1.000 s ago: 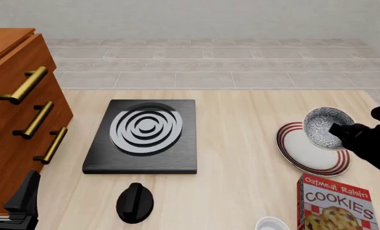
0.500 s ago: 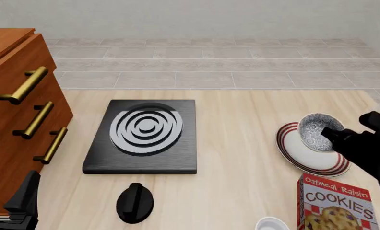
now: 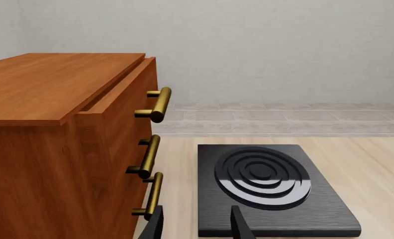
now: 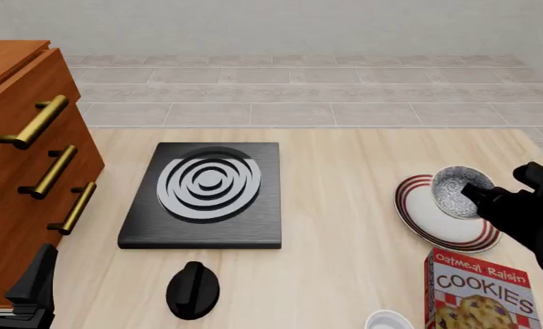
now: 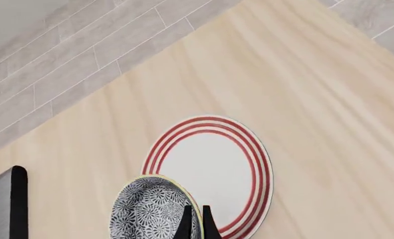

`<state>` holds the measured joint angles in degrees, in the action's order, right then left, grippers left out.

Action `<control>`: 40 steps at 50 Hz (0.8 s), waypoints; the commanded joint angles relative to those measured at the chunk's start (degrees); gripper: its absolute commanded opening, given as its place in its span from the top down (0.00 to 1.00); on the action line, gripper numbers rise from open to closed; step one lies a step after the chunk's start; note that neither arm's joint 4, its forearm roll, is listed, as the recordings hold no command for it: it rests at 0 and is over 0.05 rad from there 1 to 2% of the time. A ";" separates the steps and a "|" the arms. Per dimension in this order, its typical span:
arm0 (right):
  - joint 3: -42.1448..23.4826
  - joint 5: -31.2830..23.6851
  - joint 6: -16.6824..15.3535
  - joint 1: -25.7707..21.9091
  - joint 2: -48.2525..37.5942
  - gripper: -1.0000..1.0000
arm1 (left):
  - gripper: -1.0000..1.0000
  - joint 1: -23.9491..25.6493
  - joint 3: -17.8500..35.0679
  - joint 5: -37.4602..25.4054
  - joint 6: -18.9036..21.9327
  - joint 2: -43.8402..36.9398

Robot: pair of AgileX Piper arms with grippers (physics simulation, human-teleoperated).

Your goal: Pick the akita bowl on the cookies box and place it on the plate.

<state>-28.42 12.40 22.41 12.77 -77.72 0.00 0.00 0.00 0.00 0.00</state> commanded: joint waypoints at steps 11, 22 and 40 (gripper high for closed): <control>-2.78 1.44 -0.99 1.86 -5.04 1.00 | 0.00 0.00 0.00 0.00 0.00 0.00; -3.90 2.29 -1.39 2.58 -7.81 1.00 | 0.00 0.00 0.00 0.00 0.00 0.00; -5.99 2.18 -2.44 2.86 -10.72 1.00 | 0.00 0.00 0.00 0.00 0.00 0.00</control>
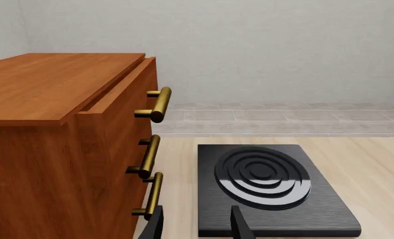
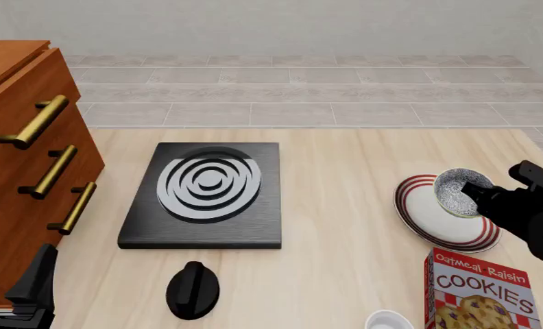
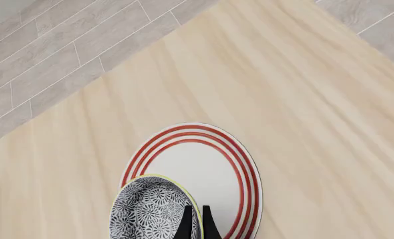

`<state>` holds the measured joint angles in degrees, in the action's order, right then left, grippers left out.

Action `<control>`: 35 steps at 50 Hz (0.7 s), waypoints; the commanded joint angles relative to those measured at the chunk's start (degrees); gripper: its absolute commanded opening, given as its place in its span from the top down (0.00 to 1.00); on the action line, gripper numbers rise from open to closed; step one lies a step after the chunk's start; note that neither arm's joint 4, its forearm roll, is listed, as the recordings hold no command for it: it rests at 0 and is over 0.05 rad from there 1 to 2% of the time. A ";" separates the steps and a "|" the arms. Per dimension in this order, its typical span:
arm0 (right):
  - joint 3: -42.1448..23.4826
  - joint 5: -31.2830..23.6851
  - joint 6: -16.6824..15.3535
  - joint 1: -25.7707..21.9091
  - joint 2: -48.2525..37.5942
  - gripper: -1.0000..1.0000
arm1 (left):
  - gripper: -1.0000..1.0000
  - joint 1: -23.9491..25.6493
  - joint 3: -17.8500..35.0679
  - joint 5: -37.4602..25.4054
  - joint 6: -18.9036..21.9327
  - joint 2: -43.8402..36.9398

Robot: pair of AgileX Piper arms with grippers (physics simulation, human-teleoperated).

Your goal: Pick the akita bowl on the cookies box and place it on the plate.

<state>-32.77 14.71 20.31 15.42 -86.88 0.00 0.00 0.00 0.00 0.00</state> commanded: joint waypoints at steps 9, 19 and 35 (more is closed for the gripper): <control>-2.57 -0.38 -1.05 0.40 -2.80 1.00 | 0.00 0.00 0.00 0.00 0.00 0.00; -3.46 -0.27 -1.53 0.40 -4.41 1.00 | 0.00 0.00 0.00 0.00 0.00 0.00; -5.23 0.11 -3.25 0.33 -7.66 1.00 | 0.00 0.00 0.00 0.00 0.00 0.00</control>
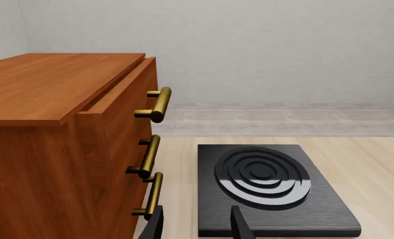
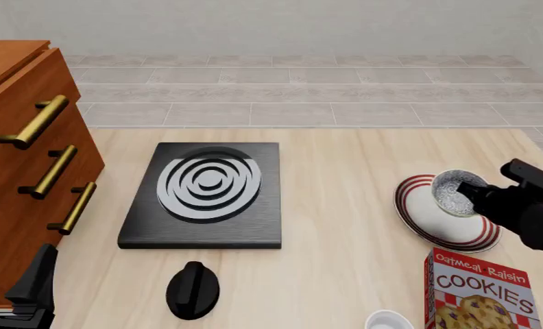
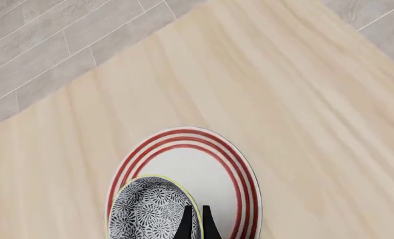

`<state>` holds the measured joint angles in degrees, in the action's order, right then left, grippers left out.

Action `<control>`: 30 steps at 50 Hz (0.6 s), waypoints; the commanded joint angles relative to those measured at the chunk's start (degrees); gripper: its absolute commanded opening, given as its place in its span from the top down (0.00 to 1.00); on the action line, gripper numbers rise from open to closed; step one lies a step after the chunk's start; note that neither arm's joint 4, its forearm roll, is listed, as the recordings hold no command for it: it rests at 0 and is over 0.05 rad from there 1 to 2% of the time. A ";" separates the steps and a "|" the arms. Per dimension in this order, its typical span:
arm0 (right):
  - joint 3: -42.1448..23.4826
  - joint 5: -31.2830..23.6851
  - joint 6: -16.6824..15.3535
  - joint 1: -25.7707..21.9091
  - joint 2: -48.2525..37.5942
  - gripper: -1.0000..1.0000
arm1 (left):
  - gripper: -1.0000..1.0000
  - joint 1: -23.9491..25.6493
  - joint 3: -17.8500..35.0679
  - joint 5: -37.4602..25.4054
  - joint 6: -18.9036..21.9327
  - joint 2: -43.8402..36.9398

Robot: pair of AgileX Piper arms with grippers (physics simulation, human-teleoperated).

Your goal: Pick the akita bowl on the cookies box and place it on the plate.

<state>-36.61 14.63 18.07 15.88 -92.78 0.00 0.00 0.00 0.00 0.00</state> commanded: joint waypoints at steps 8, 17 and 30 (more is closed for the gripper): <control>-2.08 0.36 -1.16 -0.46 -3.03 1.00 | 0.00 0.00 0.00 0.00 0.00 0.00; -2.60 0.39 -1.79 -0.38 -3.96 1.00 | 0.00 0.00 0.00 0.00 0.00 0.00; -2.51 1.33 -2.29 -0.26 -5.22 1.00 | 0.00 0.00 0.00 0.00 0.00 0.00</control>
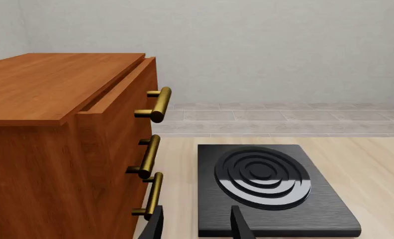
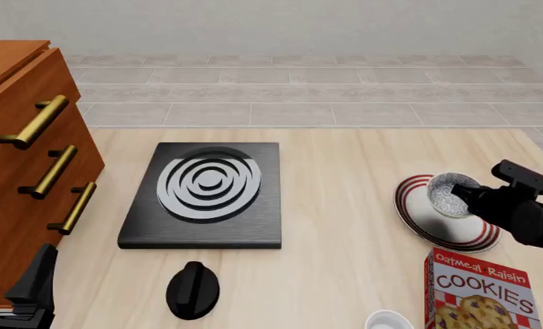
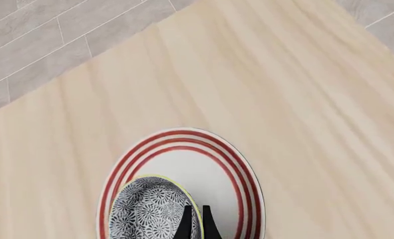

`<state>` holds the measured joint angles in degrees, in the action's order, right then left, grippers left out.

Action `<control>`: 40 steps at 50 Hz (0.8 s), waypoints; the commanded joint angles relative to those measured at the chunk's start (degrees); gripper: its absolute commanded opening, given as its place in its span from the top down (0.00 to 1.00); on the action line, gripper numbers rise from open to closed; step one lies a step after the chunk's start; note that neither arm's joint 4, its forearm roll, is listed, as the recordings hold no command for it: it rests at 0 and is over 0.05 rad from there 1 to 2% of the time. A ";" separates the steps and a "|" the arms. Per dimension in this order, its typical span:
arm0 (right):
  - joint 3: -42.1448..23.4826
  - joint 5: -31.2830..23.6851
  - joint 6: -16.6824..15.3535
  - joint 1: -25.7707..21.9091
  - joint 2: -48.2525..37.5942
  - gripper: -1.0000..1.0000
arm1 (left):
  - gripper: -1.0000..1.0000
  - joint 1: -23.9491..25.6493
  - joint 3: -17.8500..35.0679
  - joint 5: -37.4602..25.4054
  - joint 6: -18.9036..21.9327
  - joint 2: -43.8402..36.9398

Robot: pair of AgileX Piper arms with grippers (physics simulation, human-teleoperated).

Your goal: Pick the akita bowl on the cookies box and place it on the plate.

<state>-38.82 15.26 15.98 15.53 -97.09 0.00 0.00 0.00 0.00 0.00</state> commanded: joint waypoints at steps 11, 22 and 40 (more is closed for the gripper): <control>-0.16 1.38 -0.46 0.01 -1.93 1.00 | 0.00 0.00 0.00 0.00 0.00 0.00; 0.03 2.26 -0.25 0.05 -3.20 1.00 | 0.00 0.00 0.00 0.00 0.00 0.00; 0.16 3.00 -0.02 -0.09 -3.94 1.00 | 0.00 0.00 0.00 0.00 0.00 0.00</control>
<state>-38.55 17.65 15.49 15.51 -100.66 0.00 0.00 0.00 0.00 0.00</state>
